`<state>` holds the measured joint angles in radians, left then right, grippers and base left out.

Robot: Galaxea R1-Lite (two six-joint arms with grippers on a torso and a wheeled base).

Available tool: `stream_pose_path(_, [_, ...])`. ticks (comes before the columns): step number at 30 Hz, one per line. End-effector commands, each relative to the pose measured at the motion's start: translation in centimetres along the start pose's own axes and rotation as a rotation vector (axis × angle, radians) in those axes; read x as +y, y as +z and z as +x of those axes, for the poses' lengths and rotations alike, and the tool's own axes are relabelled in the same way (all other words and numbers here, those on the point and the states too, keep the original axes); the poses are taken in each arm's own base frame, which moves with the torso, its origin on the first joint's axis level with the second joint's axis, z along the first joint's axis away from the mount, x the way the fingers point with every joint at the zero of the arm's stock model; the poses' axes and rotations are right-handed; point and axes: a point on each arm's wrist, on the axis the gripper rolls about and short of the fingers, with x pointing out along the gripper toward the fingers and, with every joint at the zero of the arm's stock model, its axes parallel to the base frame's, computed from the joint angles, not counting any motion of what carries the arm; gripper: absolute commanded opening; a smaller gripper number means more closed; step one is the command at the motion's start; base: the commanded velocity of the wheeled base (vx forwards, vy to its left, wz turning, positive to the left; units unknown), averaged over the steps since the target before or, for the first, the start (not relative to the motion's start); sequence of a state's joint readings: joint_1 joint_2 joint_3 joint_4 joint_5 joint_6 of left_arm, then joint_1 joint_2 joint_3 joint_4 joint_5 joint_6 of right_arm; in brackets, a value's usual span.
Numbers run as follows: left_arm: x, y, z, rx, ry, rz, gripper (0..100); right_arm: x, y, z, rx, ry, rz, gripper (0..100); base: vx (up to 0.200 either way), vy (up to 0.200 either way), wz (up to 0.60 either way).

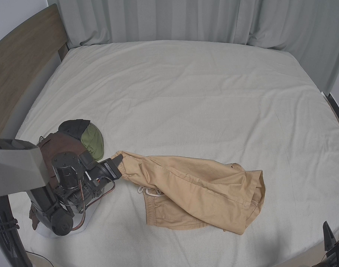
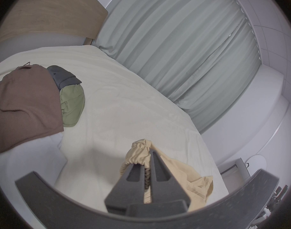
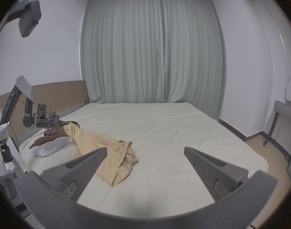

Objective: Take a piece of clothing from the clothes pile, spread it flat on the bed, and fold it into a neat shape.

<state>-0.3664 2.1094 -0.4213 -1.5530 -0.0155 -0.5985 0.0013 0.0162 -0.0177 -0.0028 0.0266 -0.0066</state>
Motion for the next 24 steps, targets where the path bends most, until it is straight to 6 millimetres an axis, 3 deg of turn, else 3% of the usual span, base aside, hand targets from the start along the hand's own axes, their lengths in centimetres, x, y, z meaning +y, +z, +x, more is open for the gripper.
stream_pose_path(1, [1.0,-0.2,1.4,-0.006,0.016,-0.003,0,0.0,-0.5,0.0,0.001,0.000,-0.001,100,0.000,0.000,0.00])
stream_pose_path(4, [1.9,-0.6,2.5,-0.008,0.033,0.078,0,0.0,-0.5,0.0,0.001,0.000,-0.003,100,0.000,0.000,0.00])
stream_pose_path(11, [1.6,-0.7,3.4,-0.020,0.015,0.124,0,0.0,-0.5,0.0,0.000,0.000,-0.003,100,0.000,0.000,0.00])
stream_pose_path(24, [2.8,-1.4,3.1,0.015,0.056,0.191,0,0.0,-0.5,0.0,0.000,0.001,-0.006,100,0.000,0.000,0.00])
